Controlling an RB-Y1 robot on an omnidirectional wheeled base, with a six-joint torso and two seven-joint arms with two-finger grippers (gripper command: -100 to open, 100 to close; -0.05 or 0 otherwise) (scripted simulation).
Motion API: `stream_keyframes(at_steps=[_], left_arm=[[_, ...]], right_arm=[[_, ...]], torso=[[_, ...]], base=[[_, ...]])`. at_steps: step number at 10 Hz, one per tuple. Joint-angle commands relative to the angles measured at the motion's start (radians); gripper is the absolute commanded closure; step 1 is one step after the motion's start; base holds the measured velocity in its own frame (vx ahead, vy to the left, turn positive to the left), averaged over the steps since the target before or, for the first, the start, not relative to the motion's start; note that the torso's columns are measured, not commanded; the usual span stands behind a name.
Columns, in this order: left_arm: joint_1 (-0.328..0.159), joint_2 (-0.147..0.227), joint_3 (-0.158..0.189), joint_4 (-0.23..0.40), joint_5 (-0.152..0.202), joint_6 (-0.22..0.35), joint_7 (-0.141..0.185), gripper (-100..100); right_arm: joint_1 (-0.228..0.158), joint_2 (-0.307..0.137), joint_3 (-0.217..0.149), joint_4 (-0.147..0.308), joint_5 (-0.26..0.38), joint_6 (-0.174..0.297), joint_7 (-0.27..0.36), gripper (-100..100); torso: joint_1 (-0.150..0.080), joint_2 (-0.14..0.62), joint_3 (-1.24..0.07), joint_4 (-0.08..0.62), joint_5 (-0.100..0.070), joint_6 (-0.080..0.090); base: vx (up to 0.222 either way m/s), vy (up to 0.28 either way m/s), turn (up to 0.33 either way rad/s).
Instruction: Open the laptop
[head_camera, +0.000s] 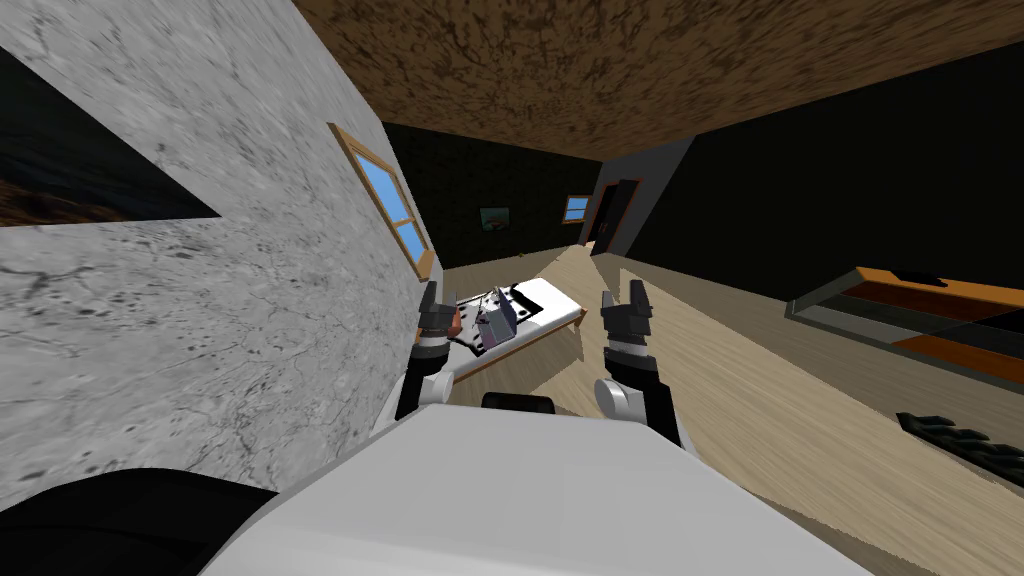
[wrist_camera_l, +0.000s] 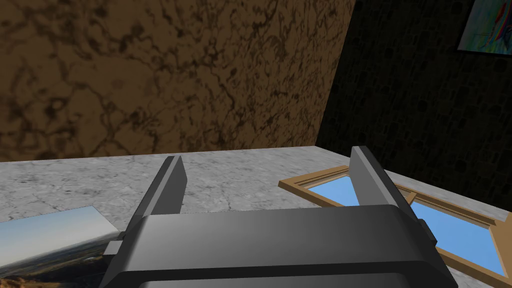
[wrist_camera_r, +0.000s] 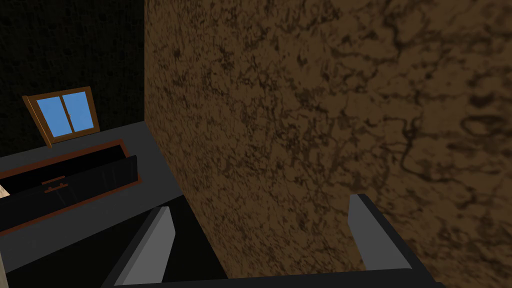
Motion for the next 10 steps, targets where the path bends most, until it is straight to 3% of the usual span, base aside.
stream_keyframes(at_steps=[1,9,10], left_arm=[[0.000,0.000,0.000,0.000,0.000,0.000,0.000,0],[0.000,0.000,0.000,0.000,0.000,0.000,0.000,0],[-0.003,0.032,0.010,0.018,0.001,0.003,0.017,-100]], right_arm=[[0.000,0.000,0.000,0.000,0.000,0.000,0.000,0],[0.000,0.000,0.000,0.000,0.000,0.000,0.000,0],[0.000,0.000,0.000,0.000,0.000,0.000,0.000,0]], torso=[[0.000,0.040,-0.082,0.041,0.000,0.000],[0.000,0.618,-1.234,0.617,0.000,0.000],[0.000,0.691,-1.382,0.691,0.000,0.000]], base=[[0.000,0.000,0.000],[0.000,0.000,0.000],[0.037,-0.033,0.020]])
